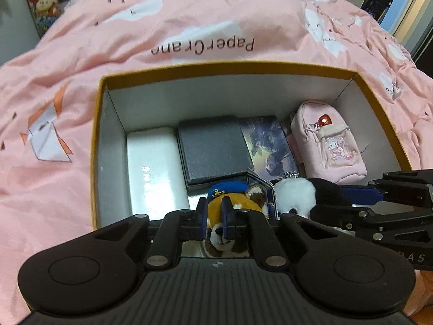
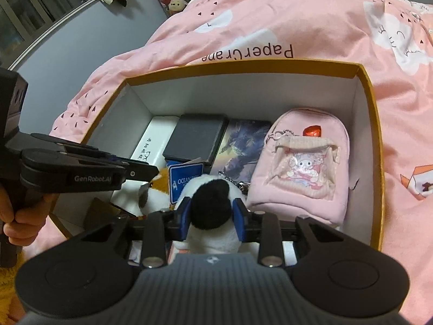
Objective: Organize objects
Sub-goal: 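Lower both plush toys into the orange box and open both tools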
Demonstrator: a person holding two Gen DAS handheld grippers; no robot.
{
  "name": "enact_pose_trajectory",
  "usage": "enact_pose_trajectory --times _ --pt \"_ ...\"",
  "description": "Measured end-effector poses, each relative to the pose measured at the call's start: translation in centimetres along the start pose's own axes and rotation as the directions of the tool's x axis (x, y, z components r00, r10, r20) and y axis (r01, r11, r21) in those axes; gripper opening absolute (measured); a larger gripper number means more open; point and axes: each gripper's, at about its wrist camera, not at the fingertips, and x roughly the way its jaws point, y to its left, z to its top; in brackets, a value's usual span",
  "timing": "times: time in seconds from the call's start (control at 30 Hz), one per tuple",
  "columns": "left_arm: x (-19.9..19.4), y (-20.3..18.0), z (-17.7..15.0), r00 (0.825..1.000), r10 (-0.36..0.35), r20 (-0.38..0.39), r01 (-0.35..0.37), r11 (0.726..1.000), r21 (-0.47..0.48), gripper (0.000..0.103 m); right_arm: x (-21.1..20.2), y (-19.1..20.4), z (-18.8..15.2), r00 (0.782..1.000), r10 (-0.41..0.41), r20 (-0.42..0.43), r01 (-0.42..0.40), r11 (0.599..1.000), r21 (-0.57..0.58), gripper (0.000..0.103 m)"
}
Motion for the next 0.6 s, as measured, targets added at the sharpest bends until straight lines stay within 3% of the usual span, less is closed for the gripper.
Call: enact_pose_trajectory --times 0.3,0.47,0.6 --pt "-4.1 -2.8 -1.4 0.992 0.066 0.106 -0.072 0.996 0.052 0.02 -3.8 1.6 -1.3 0.996 -0.045 0.076 0.048 0.998 -0.046 0.04" --pt "-6.8 -4.3 -2.2 0.985 0.051 0.164 -0.061 0.996 0.061 0.022 -7.5 2.9 -2.6 0.986 -0.061 0.157 0.074 0.995 -0.074 0.041" --pt "-9.4 -5.8 -3.3 0.969 0.023 0.244 -0.039 0.997 0.062 0.022 -10.6 3.6 -4.1 0.973 -0.073 0.221 0.095 0.991 -0.092 0.041"
